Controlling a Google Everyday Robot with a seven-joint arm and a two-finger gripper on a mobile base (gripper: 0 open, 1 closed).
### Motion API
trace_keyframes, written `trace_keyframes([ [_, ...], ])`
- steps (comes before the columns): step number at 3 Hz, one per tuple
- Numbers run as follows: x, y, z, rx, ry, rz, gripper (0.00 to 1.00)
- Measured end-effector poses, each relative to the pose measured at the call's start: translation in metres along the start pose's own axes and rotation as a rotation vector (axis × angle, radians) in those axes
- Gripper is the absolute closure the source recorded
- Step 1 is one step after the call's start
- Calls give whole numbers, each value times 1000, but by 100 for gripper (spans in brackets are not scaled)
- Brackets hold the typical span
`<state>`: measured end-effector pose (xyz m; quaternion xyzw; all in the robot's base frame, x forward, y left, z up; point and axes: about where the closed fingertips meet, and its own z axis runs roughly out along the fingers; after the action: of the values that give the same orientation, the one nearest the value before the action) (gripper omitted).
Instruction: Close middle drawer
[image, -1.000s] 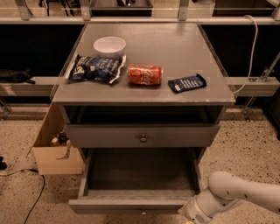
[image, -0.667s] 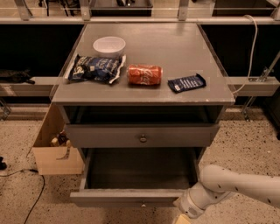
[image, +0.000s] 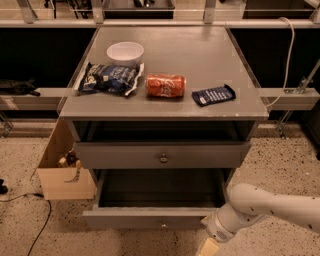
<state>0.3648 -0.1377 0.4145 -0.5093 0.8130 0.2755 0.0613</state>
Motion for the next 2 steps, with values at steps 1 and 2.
trace_keyframes([
  [1,0,0,0,1,0,0,0],
  [2,0,-3,3,8,13,8,2],
])
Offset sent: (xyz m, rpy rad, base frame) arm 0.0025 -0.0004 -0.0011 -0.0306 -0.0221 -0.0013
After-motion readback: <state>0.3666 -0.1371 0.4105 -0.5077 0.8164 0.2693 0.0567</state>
